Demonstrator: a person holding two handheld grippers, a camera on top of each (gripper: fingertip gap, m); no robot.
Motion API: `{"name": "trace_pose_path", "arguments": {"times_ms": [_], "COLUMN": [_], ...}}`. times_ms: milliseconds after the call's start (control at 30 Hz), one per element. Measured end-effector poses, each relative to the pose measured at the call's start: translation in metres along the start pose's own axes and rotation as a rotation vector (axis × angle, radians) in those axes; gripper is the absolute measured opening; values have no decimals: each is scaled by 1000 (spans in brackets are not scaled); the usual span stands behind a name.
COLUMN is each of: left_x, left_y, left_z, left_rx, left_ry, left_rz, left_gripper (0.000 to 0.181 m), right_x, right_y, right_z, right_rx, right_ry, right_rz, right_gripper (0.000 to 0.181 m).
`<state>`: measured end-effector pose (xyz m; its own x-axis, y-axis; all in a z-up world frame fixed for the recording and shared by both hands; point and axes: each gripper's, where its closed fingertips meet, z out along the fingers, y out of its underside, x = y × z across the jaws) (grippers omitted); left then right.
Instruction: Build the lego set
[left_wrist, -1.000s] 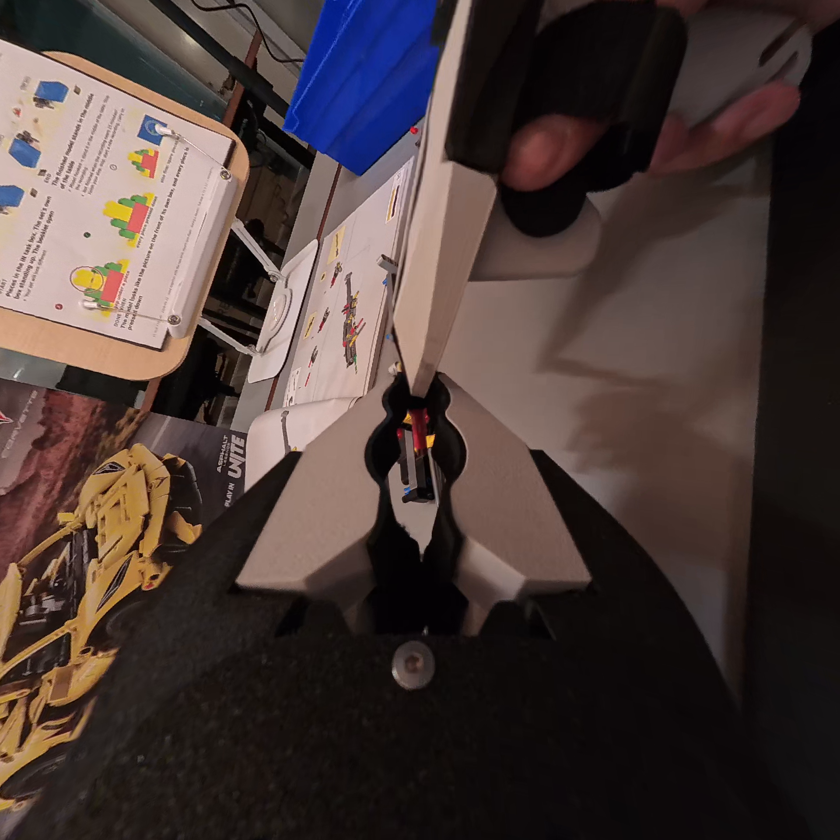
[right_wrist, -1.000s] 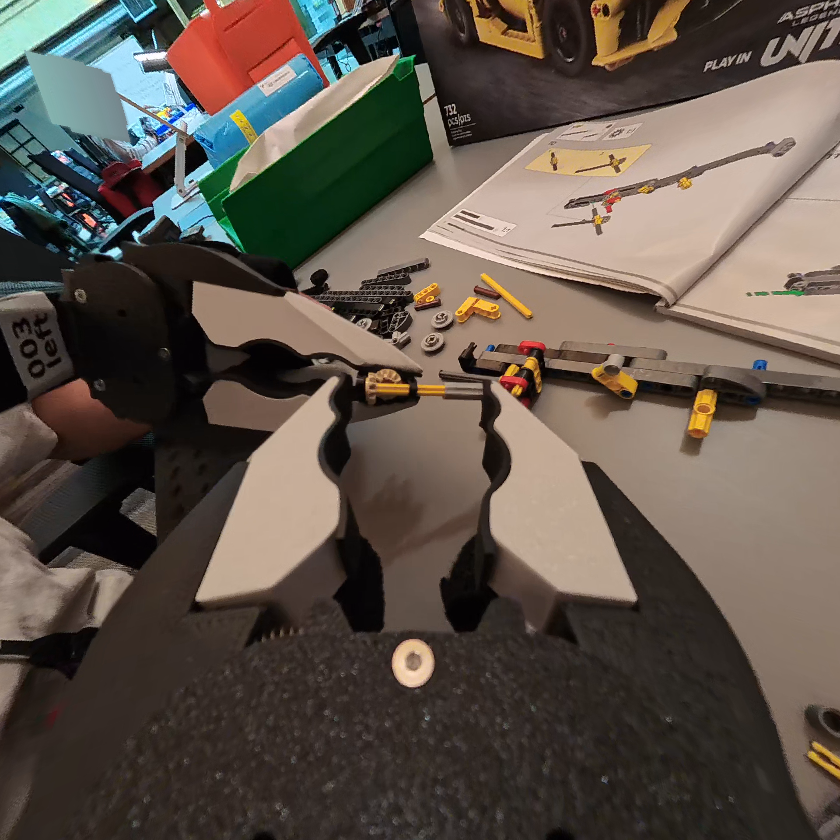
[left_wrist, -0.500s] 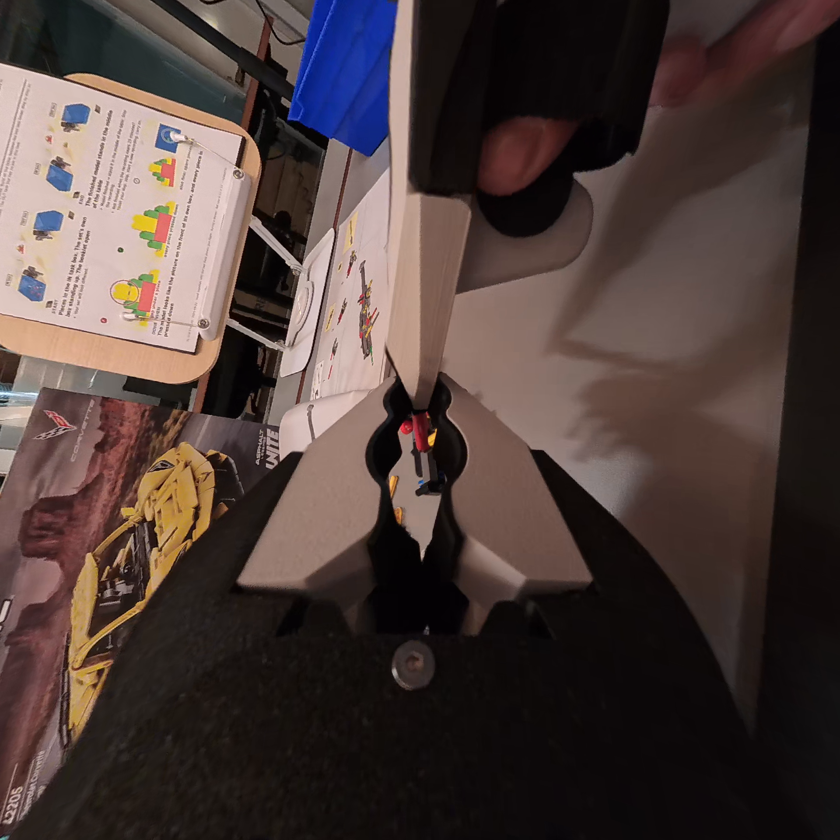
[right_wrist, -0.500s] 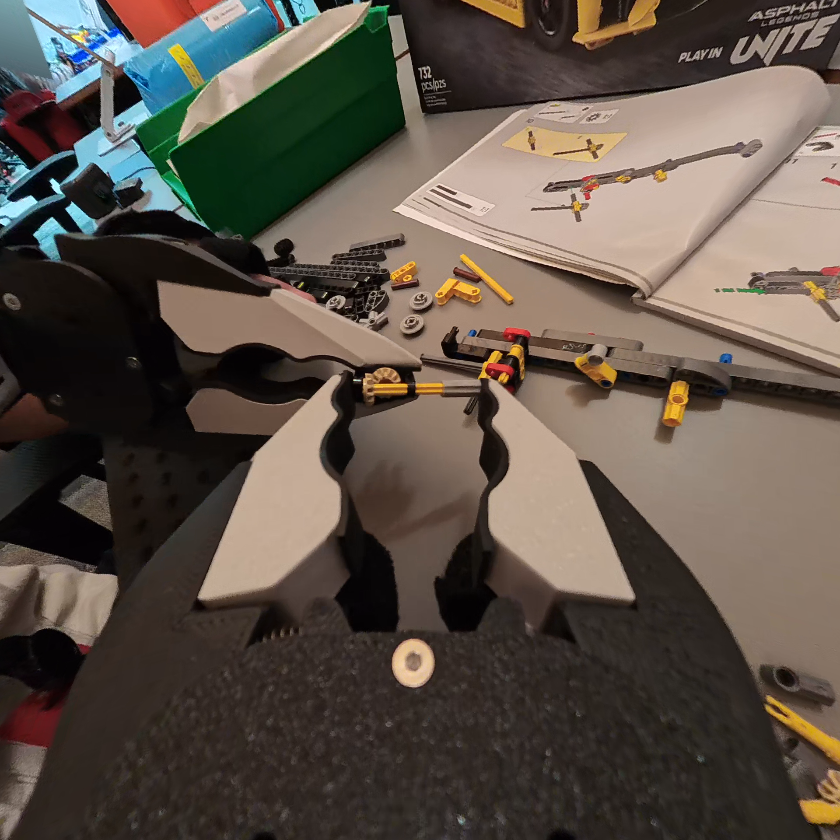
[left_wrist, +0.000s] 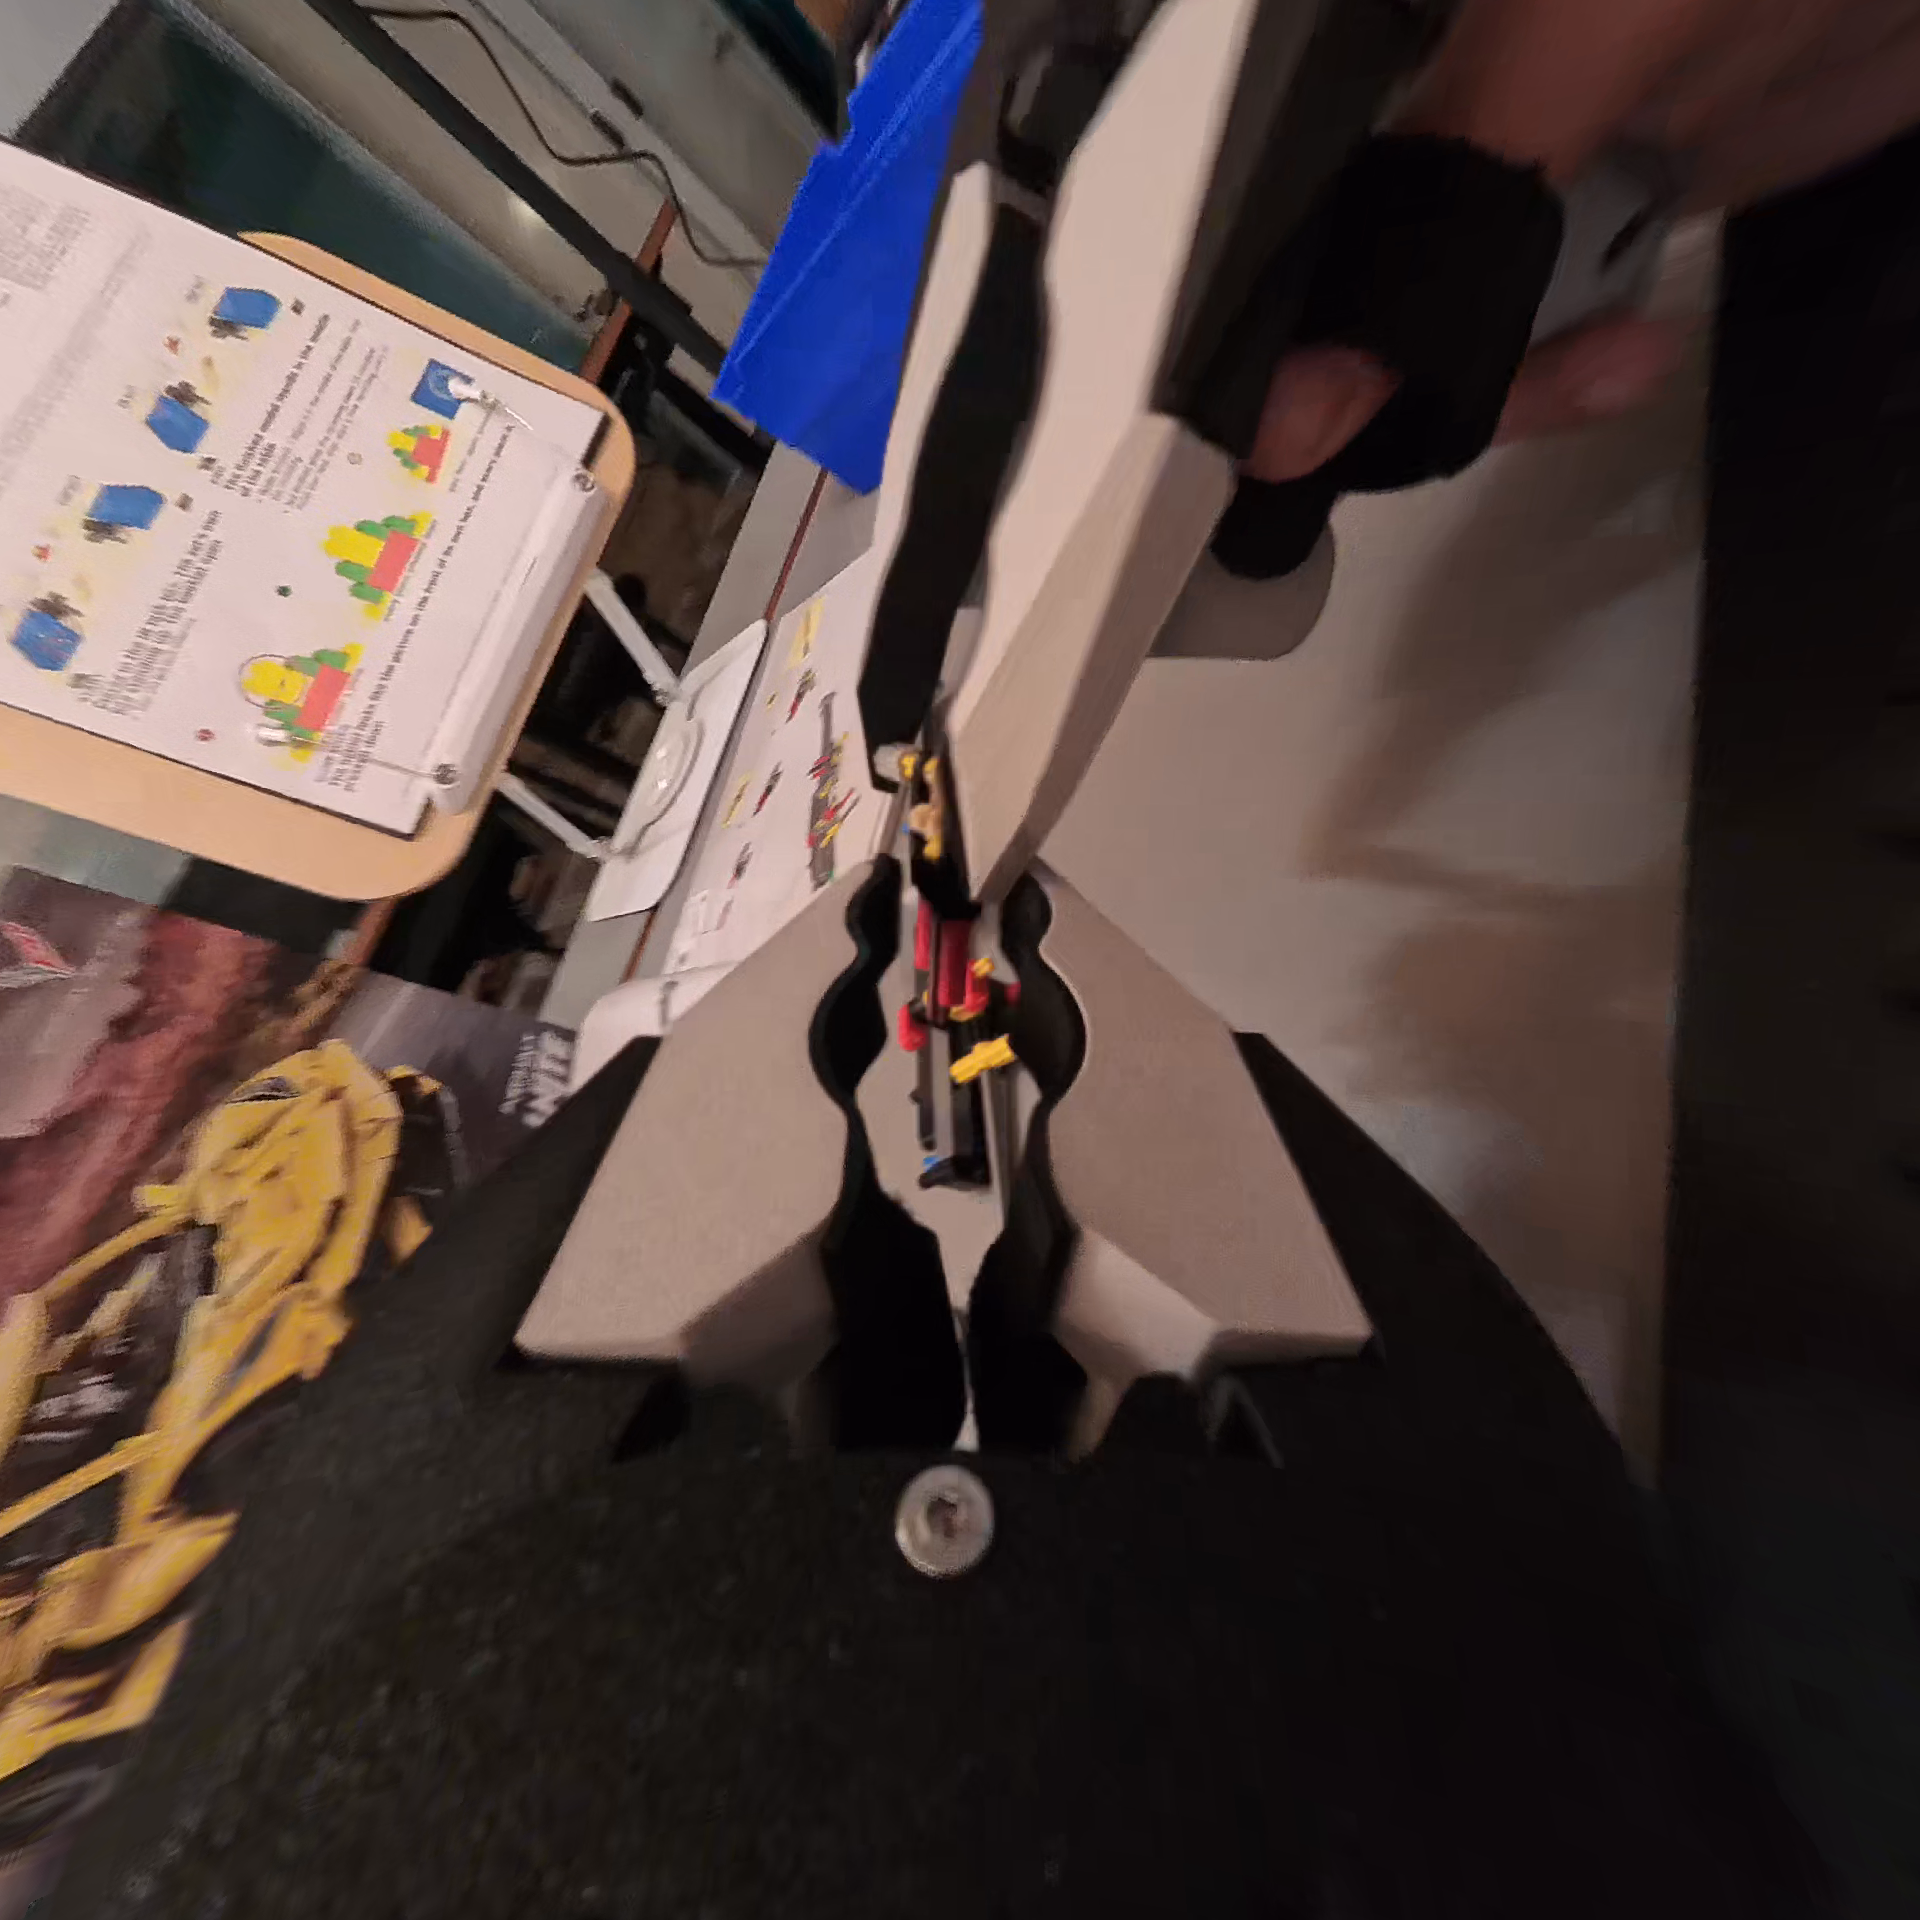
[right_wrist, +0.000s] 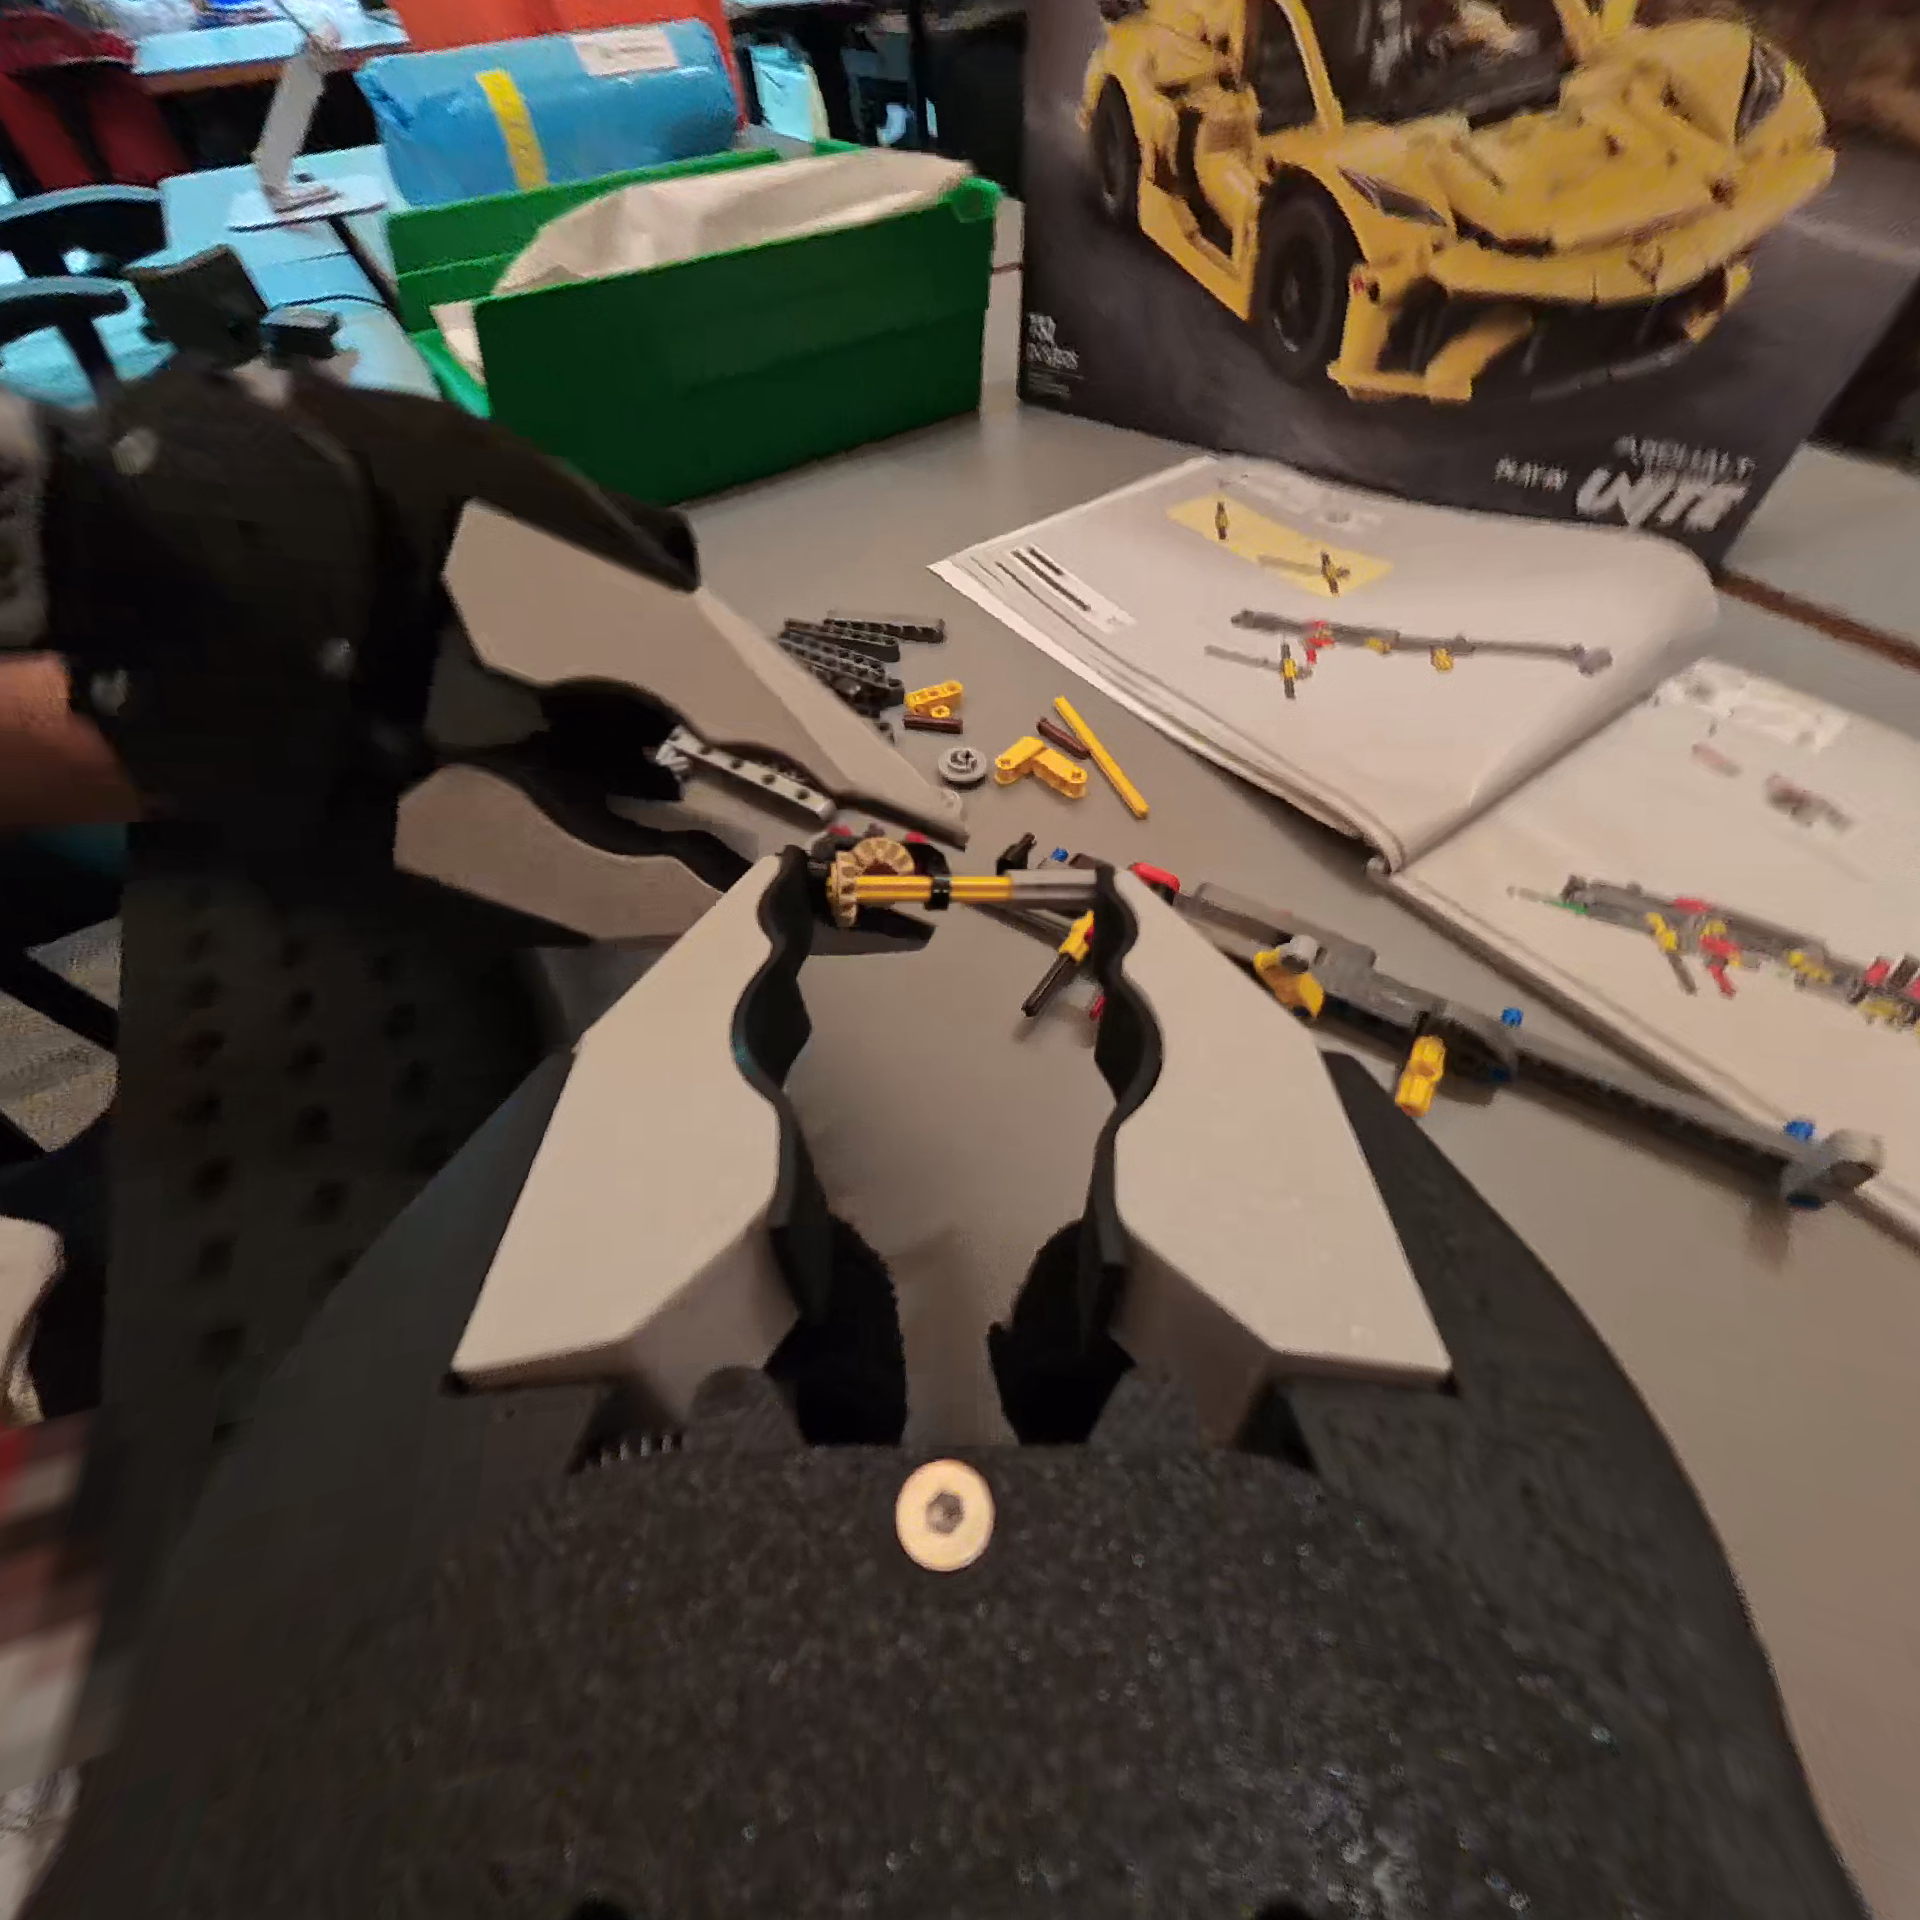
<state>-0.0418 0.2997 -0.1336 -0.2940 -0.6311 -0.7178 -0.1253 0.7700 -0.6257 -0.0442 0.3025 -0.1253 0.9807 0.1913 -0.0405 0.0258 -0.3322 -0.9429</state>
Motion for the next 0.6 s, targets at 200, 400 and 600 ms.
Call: {"name": "trace_pose_path", "arguments": {"times_ms": [200, 400, 600], "left_x": [1, -2, -6], "left_y": [-9, -33, -42], "left_z": [-11, -28, -38], "left_rx": [163, 371, 477], "left_ry": [379, 953, 1244], "left_rz": [-565, -1310, -1624], "left_gripper": [33, 55, 27], "right_x": [1, -9, -17], "right_y": [-16, -27, -32], "right_z": [-21, -28, -30], "right_rx": [175, 274, 336], "right_ry": [7, -9, 8], "right_rz": [-308, -400, -511], "right_gripper": [53, 53, 54]}}
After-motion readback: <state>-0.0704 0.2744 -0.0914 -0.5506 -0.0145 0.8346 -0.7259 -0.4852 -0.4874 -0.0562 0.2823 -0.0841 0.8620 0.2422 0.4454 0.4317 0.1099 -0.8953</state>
